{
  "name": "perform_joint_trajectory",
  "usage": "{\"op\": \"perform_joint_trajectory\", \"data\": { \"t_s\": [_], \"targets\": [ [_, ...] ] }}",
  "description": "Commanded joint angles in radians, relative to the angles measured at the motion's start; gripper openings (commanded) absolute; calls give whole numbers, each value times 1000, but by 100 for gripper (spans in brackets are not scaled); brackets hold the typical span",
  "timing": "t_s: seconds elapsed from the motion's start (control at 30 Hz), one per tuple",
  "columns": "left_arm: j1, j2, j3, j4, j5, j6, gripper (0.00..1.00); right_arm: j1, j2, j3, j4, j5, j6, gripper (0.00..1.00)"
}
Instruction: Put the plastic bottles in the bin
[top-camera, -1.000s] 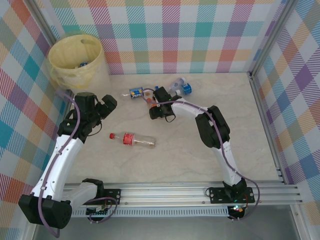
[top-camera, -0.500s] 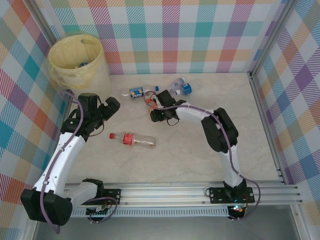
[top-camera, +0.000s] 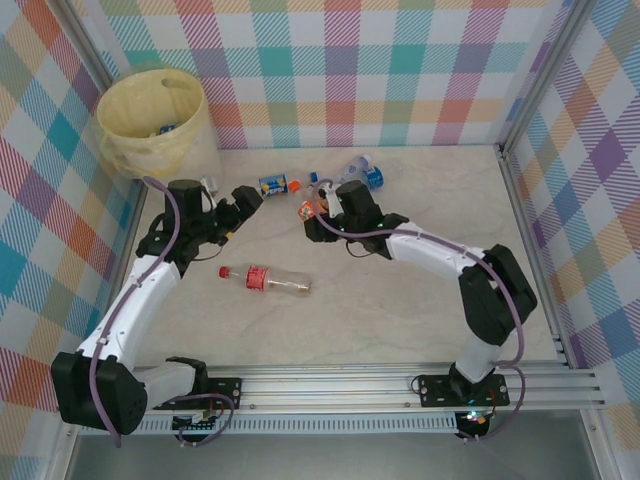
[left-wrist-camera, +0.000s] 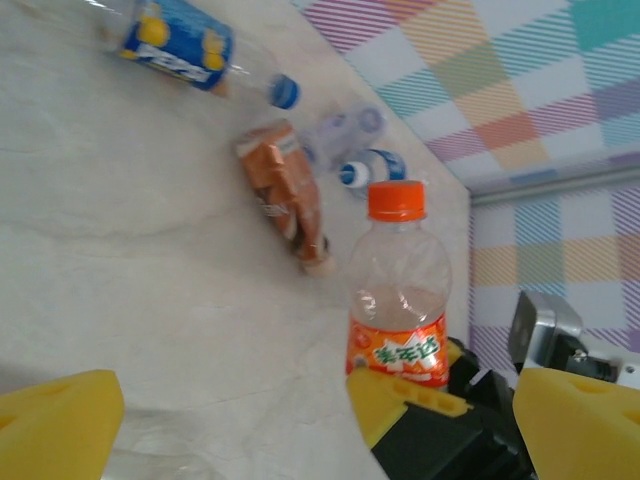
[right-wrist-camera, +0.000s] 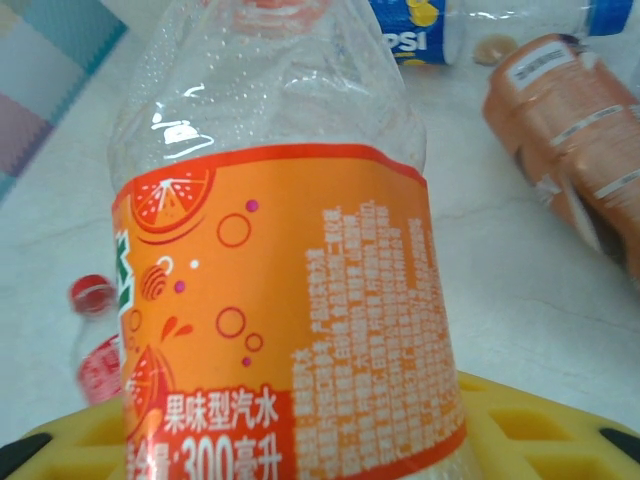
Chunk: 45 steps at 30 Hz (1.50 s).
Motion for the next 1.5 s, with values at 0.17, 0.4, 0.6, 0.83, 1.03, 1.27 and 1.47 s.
{"op": "perform_joint_trajectory", "data": {
  "t_s": [0.17, 0.4, 0.6, 0.83, 1.03, 1.27, 1.47],
  "targets": [
    [-63, 26, -46, 300, 201, -37, 100, 18, -141, -115, 222, -188, 151, 0],
    [-66, 90, -19, 404, 280, -73, 100, 21, -184, -149, 328, -279, 224, 0],
    [-85, 168, 47, 457, 339, -78, 100, 21, -204, -160, 351, -326, 230, 0],
    [-141, 236, 111, 424, 371, -29, 99, 21, -192, -138, 358, -362, 261, 0],
    [-173, 250, 125, 423, 404, -7, 83, 20, -194, -138, 349, -317, 272, 1],
    [-175, 242, 114, 391, 430, 12, 63, 20, -207, -129, 331, -290, 276, 6],
    [-176, 244, 113, 417, 450, 7, 49, 21, -203, -115, 322, -291, 284, 10]
  ]
}}
